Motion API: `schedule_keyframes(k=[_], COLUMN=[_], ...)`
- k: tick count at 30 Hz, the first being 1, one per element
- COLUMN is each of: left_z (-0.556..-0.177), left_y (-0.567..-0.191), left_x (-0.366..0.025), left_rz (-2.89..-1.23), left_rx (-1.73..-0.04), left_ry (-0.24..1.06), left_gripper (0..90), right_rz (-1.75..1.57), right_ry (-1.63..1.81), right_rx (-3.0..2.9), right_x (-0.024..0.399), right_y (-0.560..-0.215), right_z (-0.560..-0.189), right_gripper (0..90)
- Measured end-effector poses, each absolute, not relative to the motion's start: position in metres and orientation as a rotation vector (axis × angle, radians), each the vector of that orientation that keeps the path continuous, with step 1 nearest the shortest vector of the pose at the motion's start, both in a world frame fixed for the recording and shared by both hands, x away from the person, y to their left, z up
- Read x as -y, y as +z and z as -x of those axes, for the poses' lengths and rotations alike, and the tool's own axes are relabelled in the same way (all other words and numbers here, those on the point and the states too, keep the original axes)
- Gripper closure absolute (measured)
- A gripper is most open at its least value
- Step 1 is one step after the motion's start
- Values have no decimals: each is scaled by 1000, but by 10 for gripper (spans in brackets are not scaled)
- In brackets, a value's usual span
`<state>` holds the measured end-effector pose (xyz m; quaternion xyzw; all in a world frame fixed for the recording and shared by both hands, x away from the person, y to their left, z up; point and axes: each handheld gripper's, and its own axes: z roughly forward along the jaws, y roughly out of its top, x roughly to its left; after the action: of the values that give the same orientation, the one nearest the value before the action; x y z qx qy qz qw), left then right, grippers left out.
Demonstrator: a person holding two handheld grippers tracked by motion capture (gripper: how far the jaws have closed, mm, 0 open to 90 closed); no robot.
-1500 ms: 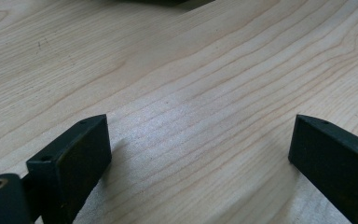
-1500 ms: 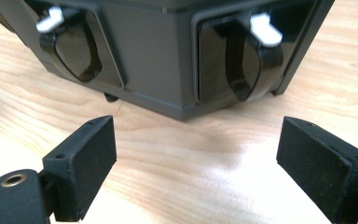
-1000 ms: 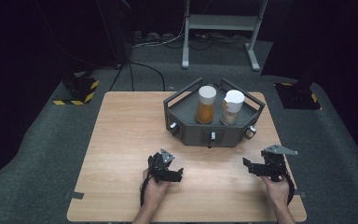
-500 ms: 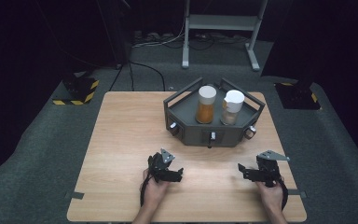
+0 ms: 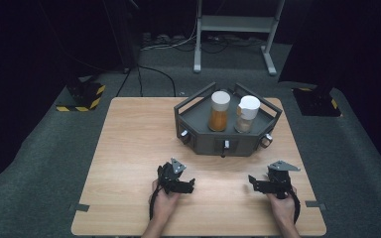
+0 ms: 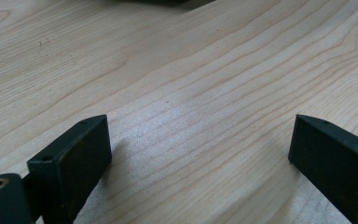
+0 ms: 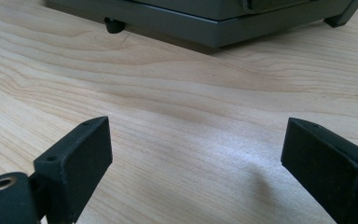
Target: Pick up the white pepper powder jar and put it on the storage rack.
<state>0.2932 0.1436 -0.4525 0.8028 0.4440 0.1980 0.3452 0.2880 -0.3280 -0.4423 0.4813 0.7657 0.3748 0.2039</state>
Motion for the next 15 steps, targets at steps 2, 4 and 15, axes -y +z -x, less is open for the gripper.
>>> schedule_keyframes(k=[2, 4, 15], left_z=[-293, -293, -292], left_y=[-453, -453, -453], left_x=[-144, -144, -143], left_rz=[-2079, -2079, -2079], left_rx=[-1156, -1156, -1157], left_ry=[513, 513, 519], left_gripper=[58, 59, 59], right_rz=[-1331, -1324, -1292], right_ry=[1033, 1032, 1022], right_rx=[-2144, -2145, -2178], right_x=[325, 322, 311], right_y=[-443, -443, -439], right_z=[-289, -289, -296], right_gripper=[78, 76, 72])
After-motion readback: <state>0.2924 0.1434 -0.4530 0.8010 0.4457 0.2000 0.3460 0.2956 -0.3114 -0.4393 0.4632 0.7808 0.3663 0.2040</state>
